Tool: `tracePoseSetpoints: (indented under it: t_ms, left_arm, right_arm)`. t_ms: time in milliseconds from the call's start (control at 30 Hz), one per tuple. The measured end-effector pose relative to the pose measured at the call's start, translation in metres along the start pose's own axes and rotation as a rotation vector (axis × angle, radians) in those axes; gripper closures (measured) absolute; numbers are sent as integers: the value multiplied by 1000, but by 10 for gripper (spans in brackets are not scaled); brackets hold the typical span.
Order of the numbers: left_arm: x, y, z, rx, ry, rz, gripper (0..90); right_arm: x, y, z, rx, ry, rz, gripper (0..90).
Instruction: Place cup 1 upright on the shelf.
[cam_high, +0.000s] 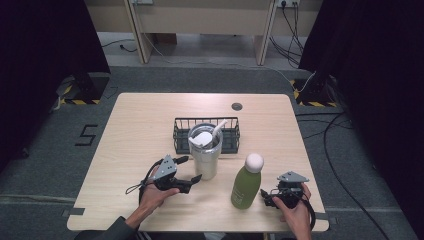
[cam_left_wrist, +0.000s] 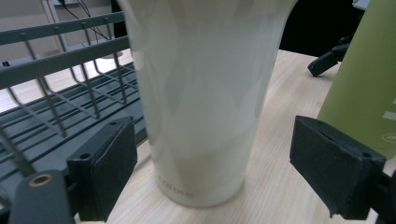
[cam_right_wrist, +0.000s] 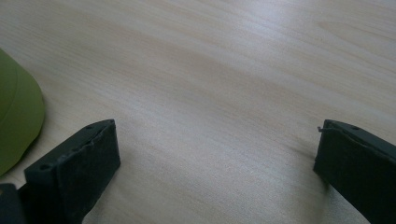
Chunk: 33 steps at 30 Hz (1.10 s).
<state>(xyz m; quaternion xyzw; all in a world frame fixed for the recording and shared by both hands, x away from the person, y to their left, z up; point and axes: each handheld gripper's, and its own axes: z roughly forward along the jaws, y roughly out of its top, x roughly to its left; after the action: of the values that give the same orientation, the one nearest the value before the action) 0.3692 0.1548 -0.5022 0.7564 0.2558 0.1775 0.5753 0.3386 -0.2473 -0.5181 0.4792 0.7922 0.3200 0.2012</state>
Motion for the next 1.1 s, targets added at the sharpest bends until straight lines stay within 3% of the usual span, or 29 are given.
tracePoseSetpoints:
  t_ms: [367,433,1100]
  left_arm:
    - [0,3,17,-21,5,21,146]
    - [3,3,18,-31,6,3,147]
    - [5,4,38,-54,4,-2,100]
  right_arm:
    - [0,0,0,0,1,0,3]
    - [0,0,0,2,1,5,3]
    - [0,0,0,2,3,4,3]
